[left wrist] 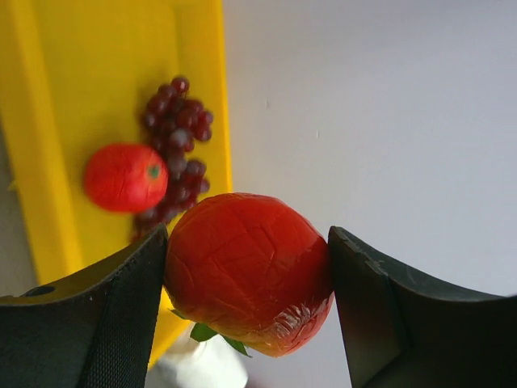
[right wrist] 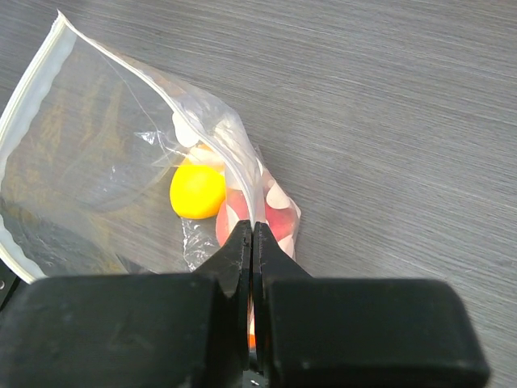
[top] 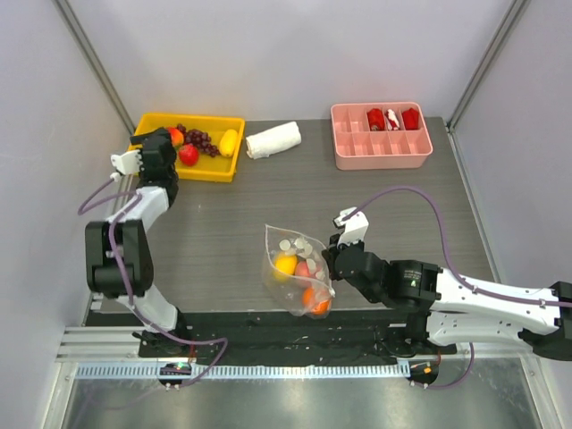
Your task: Open the zip-top bag and remove the fake food
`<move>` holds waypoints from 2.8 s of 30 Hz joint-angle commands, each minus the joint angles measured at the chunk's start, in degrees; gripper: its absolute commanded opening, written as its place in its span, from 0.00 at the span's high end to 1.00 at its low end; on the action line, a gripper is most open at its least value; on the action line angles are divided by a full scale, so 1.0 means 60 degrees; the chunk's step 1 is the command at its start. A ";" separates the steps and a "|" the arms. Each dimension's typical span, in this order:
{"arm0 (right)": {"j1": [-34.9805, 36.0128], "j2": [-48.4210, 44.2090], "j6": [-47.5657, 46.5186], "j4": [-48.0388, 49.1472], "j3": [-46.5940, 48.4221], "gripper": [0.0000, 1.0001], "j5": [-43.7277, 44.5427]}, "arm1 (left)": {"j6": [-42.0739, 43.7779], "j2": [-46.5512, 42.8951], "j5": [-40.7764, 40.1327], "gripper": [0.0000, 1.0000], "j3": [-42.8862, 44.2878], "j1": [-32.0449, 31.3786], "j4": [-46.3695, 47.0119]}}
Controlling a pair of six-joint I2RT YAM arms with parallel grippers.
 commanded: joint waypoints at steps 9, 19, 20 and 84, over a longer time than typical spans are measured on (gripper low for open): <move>0.0000 -0.0120 0.0291 -0.0335 0.0333 0.99 0.0212 | 0.0483 0.5738 0.1981 0.98 0.5878 0.2012 -0.1144; 0.0000 -0.0018 0.0291 -0.0204 0.0318 0.99 0.0169 | 0.0866 0.6153 0.2113 0.00 0.7304 0.2261 -0.3975; -0.0014 -0.0018 0.0262 -0.0189 0.0318 0.99 0.0168 | 0.0808 0.5935 0.2172 0.00 0.7202 0.2290 -0.4078; 0.0000 -0.0545 0.0013 0.0543 0.1270 0.99 -0.0739 | 0.4249 -0.3312 0.0328 0.73 -0.0798 -1.1390 -0.5792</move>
